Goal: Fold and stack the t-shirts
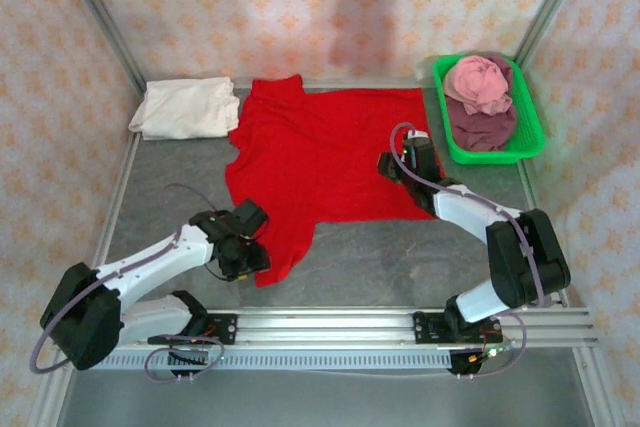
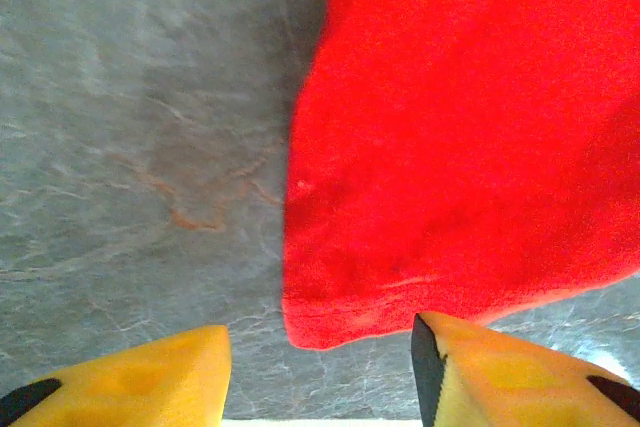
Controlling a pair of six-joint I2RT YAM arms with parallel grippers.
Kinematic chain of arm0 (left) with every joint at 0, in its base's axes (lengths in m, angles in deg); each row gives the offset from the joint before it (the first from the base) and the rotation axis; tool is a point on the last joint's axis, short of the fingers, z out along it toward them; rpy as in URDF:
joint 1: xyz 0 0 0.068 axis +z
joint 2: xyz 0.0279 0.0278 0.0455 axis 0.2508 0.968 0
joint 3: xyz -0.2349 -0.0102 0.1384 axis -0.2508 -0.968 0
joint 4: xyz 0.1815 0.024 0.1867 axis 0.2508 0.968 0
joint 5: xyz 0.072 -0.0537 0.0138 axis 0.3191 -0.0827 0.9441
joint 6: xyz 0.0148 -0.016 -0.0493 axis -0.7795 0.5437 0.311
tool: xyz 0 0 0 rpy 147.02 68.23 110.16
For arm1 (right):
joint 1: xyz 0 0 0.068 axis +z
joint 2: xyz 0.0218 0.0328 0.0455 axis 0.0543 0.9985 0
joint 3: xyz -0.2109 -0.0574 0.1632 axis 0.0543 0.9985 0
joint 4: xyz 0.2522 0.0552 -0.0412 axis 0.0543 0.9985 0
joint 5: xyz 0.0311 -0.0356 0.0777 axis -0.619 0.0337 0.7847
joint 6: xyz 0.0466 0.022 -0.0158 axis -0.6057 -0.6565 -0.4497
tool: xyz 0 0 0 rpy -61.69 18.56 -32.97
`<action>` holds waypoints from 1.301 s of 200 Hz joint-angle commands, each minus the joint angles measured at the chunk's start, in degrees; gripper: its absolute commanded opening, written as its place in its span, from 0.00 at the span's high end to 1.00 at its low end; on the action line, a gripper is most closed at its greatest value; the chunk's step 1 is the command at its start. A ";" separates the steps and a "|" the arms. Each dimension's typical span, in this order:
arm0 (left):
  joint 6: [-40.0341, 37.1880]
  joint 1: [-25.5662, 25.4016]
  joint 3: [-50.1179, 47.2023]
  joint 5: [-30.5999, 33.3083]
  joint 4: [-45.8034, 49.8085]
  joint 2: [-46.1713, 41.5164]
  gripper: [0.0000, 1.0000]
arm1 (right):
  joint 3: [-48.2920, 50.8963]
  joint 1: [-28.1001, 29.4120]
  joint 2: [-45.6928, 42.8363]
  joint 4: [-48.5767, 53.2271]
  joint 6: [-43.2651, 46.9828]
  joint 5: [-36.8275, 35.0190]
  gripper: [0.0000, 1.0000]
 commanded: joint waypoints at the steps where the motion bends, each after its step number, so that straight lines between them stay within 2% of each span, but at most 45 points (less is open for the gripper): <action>1: 3.21 -2.26 0.34 0.01 -0.35 1.87 0.50 | 0.10 0.30 -0.33 -1.79 1.55 -2.88 0.44; 15: 3.20 -2.27 -0.03 -0.06 -0.72 2.48 0.53 | 0.52 0.30 -0.57 -1.69 1.98 -3.44 0.44; 100: 6.61 -4.46 -4.58 -0.55 -6.82 4.35 0.53 | 0.14 0.30 1.11 -1.23 1.69 -3.69 0.44; 126: 6.39 -4.50 -4.96 0.80 -8.11 5.32 0.63 | 0.08 0.31 1.05 -0.88 1.29 -3.49 0.44; 140: 5.84 -4.45 -4.45 2.53 -7.28 5.35 0.64 | 0.56 0.35 0.24 -0.55 1.33 -3.57 0.44; 182: 3.18 -4.46 0.50 8.59 -2.82 4.59 0.83 | 2.63 0.28 -3.26 2.15 1.50 -4.71 0.44; 202: 1.85 -4.12 2.68 11.63 -0.09 4.13 0.98 | 3.89 0.33 -5.56 4.18 1.29 -5.69 0.43; 228: 2.03 -3.44 3.74 14.85 1.13 1.80 1.00 | 5.97 0.35 -9.56 6.83 1.32 -9.60 0.42; 238: 2.31 -3.09 3.67 15.66 1.16 0.44 1.00 | 6.45 0.16 -10.99 8.18 1.11 -11.12 0.38; 260: 2.60 -1.95 2.88 15.85 1.15 -2.03 1.00 | 7.02 -0.82 -13.75 10.71 0.46 -11.48 0.38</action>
